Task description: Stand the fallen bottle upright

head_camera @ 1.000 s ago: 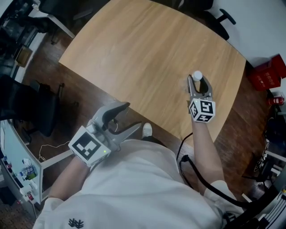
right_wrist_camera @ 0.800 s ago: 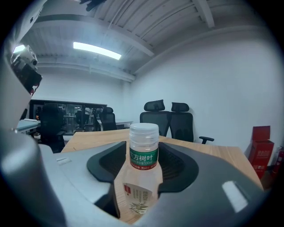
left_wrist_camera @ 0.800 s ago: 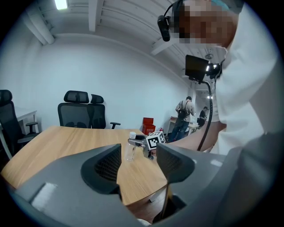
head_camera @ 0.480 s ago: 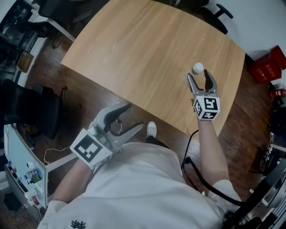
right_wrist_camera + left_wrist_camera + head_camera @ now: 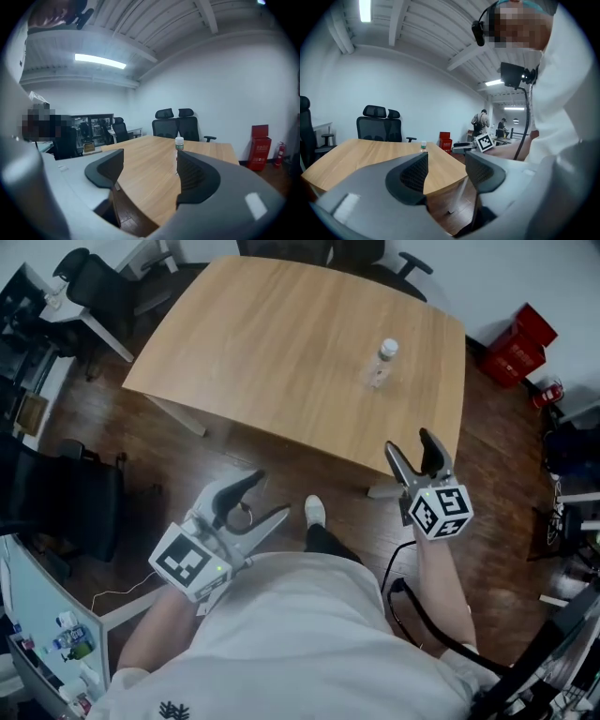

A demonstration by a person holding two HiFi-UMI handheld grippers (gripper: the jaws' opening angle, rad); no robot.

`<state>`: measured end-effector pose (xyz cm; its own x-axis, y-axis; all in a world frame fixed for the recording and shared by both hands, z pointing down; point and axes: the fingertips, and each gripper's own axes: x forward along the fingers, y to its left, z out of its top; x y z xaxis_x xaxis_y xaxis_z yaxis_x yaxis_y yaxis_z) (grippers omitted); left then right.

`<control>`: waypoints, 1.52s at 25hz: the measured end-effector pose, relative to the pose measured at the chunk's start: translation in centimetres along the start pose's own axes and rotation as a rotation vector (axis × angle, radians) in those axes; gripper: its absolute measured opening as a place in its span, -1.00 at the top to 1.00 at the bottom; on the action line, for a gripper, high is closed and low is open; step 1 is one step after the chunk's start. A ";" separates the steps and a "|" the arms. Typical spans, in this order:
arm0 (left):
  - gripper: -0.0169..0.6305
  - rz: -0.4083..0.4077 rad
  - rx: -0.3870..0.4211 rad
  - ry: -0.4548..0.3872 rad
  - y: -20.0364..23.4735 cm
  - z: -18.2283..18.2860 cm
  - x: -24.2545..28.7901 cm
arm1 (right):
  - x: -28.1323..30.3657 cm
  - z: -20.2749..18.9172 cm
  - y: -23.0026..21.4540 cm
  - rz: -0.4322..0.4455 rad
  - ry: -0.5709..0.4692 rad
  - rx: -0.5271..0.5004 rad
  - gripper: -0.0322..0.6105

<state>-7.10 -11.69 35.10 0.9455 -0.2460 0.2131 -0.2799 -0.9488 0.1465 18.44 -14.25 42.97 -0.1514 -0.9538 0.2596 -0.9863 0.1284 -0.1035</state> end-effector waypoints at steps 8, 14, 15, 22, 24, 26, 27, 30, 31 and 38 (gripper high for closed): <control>0.18 -0.147 -0.018 -0.030 -5.9 -3.7 -4.5 | -15.7 -0.4 9.3 -0.087 0.044 -0.069 -0.26; 0.18 -0.165 -0.019 -0.027 -12.2 -4.3 -6.4 | -24.3 -2.1 13.5 -0.071 0.086 -0.087 -0.26; 0.18 -0.167 -0.014 -0.025 -13.3 -4.4 -6.8 | -25.5 -2.5 14.0 -0.069 0.084 -0.084 -0.26; 0.18 -0.130 0.036 -0.033 -21.0 -5.1 -8.7 | -33.5 -3.5 15.8 -0.037 0.032 -0.086 -0.26; 0.18 -0.090 0.025 -0.059 -22.9 -4.3 -9.4 | -36.3 -3.3 16.0 -0.019 0.011 -0.094 -0.26; 0.18 -0.069 0.035 -0.059 -25.2 -4.3 -10.3 | -38.9 -3.8 16.5 0.000 -0.007 -0.090 -0.26; 0.18 -0.063 0.044 -0.048 -26.4 -4.6 -10.8 | -40.0 -4.2 16.8 0.009 -0.014 -0.085 -0.26; 0.18 -0.051 0.038 -0.014 -29.7 -6.3 -12.6 | -43.0 -5.3 17.9 0.032 -0.029 -0.077 -0.26; 0.18 -0.046 0.033 -0.004 -30.7 -7.0 -13.2 | -44.0 -5.7 18.3 0.039 -0.032 -0.077 -0.26; 0.18 -0.022 0.029 0.003 -35.2 -8.1 -14.9 | -48.5 -7.0 19.0 0.046 -0.038 -0.082 -0.26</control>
<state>-12.65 26.98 34.61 0.9508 -0.2246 0.2132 -0.2541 -0.9594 0.1227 6.54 36.32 35.09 -0.1957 -0.9558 0.2194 -0.9806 0.1927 -0.0355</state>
